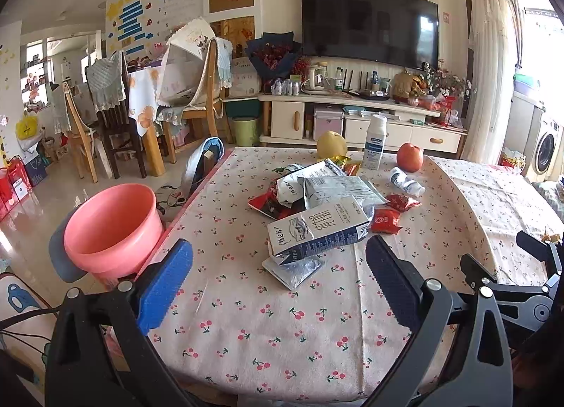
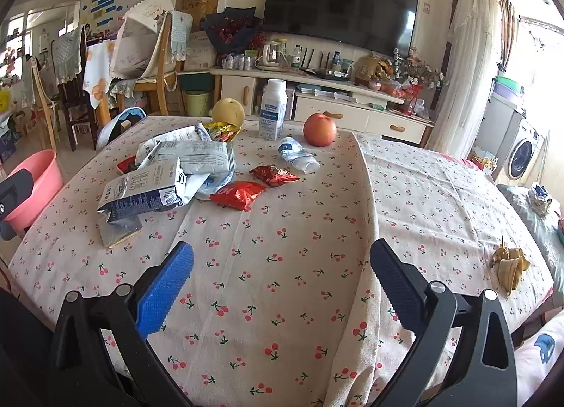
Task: Collect trash
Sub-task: 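Move the left tool toward the white milk carton on the table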
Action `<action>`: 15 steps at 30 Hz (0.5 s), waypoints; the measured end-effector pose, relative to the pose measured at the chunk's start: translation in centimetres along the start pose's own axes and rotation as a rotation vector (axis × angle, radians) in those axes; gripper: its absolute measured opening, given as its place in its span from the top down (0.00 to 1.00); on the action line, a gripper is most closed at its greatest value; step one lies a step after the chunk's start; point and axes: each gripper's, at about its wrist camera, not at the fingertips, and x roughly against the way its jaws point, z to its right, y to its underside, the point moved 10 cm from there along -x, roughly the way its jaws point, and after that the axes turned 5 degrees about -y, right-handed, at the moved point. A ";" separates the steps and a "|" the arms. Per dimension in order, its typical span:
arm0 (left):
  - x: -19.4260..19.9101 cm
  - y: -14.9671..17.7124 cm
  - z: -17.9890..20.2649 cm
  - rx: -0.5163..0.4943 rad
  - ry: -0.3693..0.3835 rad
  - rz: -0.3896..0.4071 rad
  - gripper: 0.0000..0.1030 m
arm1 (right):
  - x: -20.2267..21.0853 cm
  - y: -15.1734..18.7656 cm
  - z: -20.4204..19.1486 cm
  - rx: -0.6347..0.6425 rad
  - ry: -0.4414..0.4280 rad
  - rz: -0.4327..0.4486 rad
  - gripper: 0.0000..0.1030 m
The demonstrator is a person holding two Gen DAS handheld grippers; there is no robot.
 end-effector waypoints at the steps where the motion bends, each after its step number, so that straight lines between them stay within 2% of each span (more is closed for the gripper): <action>1: -0.2 0.1 0.0 -0.002 -0.001 -0.004 0.04 | -0.1 0.1 -0.1 0.004 -0.001 -0.004 0.04; 10: -1.8 0.9 0.9 -0.009 0.007 -0.028 0.04 | -1.1 0.3 0.0 -0.001 -0.023 -0.028 0.04; 15: -2.9 1.4 1.5 -0.029 0.045 -0.049 0.04 | -1.6 0.0 0.6 -0.060 -0.088 -0.026 0.04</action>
